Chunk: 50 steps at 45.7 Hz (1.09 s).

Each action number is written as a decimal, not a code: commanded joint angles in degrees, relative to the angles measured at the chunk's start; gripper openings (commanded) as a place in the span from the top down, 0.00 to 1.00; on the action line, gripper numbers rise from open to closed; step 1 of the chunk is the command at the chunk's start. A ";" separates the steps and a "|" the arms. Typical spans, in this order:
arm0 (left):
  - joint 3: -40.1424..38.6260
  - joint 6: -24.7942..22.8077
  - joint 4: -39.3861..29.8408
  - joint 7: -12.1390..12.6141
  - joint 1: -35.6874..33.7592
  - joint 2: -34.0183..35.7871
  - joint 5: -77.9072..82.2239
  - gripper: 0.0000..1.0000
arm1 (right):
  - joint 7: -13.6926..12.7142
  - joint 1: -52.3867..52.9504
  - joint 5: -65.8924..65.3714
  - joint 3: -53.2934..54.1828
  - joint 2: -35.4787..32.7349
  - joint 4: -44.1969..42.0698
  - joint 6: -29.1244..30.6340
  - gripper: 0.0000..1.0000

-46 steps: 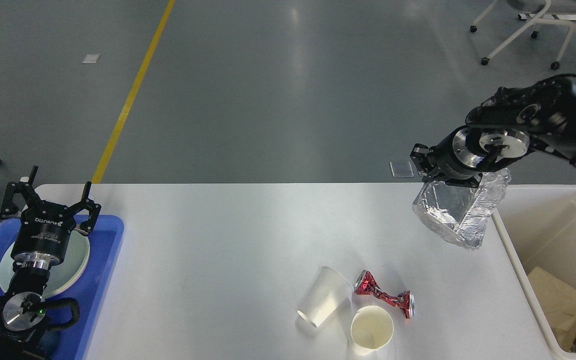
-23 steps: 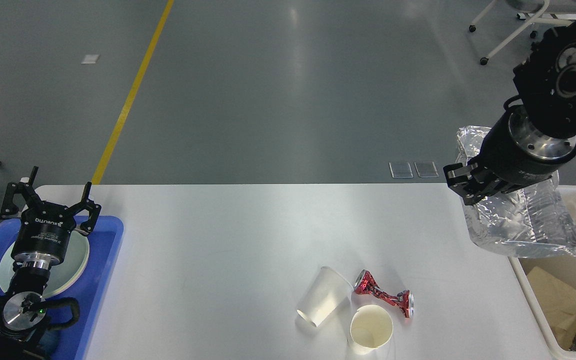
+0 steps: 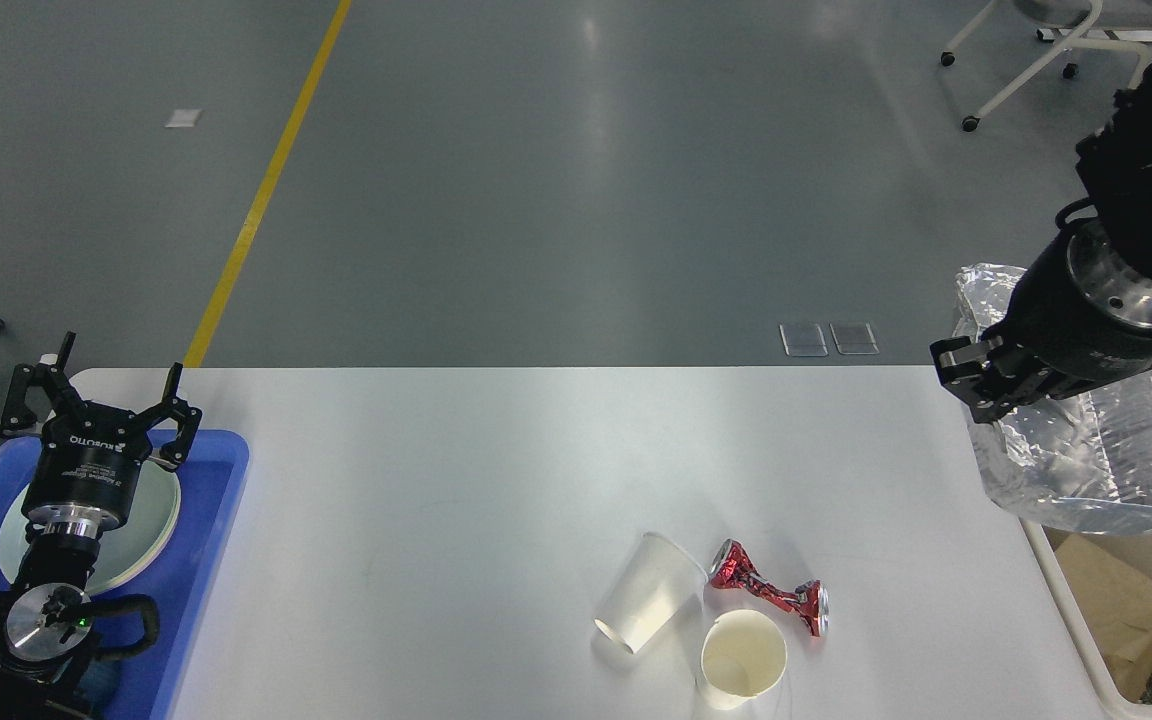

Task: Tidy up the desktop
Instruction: 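Lift the silver foil and carry it over the white bin, then release the silver foil into the bin with the right gripper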

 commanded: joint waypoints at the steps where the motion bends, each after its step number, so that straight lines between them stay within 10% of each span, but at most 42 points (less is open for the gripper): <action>1: 0.00 0.00 0.00 0.00 0.00 0.00 0.00 0.03 | 0.09 -3.94 -3.31 -2.85 -3.81 -1.19 -2.37 1.00; 25: 0.00 0.00 0.00 -0.09 0.00 0.00 0.00 0.03 | 0.70 -42.60 -15.53 0.92 -20.78 -24.29 -24.86 1.00; 50: 0.00 0.00 0.00 -0.09 0.00 0.00 0.00 0.03 | 0.79 -95.61 -14.56 44.42 -4.79 -75.71 -35.24 1.00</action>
